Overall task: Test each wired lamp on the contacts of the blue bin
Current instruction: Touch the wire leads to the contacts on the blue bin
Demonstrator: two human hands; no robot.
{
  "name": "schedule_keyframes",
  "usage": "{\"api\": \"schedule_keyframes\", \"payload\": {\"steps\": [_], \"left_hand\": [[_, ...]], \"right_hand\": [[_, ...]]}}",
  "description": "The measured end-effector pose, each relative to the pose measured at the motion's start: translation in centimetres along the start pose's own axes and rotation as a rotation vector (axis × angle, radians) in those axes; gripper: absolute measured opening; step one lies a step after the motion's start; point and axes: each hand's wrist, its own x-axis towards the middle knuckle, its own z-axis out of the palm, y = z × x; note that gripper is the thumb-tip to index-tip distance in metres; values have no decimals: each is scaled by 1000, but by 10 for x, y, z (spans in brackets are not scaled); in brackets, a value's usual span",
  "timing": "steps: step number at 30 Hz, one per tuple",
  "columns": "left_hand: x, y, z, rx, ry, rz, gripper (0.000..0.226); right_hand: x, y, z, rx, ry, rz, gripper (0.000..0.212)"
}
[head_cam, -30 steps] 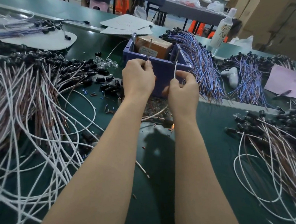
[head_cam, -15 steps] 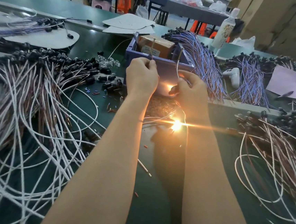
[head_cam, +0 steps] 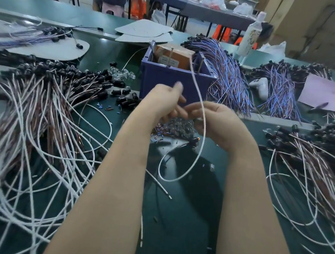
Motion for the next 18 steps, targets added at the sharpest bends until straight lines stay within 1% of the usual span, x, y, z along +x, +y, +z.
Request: {"api": "schedule_keyframes", "payload": {"steps": [2,3,4,6,8,10,11,14,16,17,18], "left_hand": [[-8,-6,-2,385,-51,54,38],[-11,-8,-1,525,-71,79,34],[-13,-9,2,616,-99,86,30],[-21,-10,10,723,-178,60,25],[-27,-12,19,783,-253,58,26],[-34,-9,22,814,-310,92,24],[-38,-5,21,815,-340,115,22],[-48,14,16,773,-428,152,24],[-57,32,22,622,-474,218,25],[-63,43,29,505,-476,277,25],[-68,55,38,363,-457,343,26]], "right_hand": [[-6,2,-3,-521,44,38,10],[-8,3,-4,-718,18,67,10],[-11,5,-4,-834,-22,96,13],[-16,8,-1,-899,-75,129,14],[-22,12,2,-899,-81,109,12],[-29,14,-2,-777,-45,59,10],[-33,14,-7,-660,-3,26,9],[-49,5,-25,-196,177,-107,7],[-60,-9,-37,144,308,-206,8],[-65,-16,-43,313,348,-236,8],[-71,-23,-49,434,361,-254,15]]}}
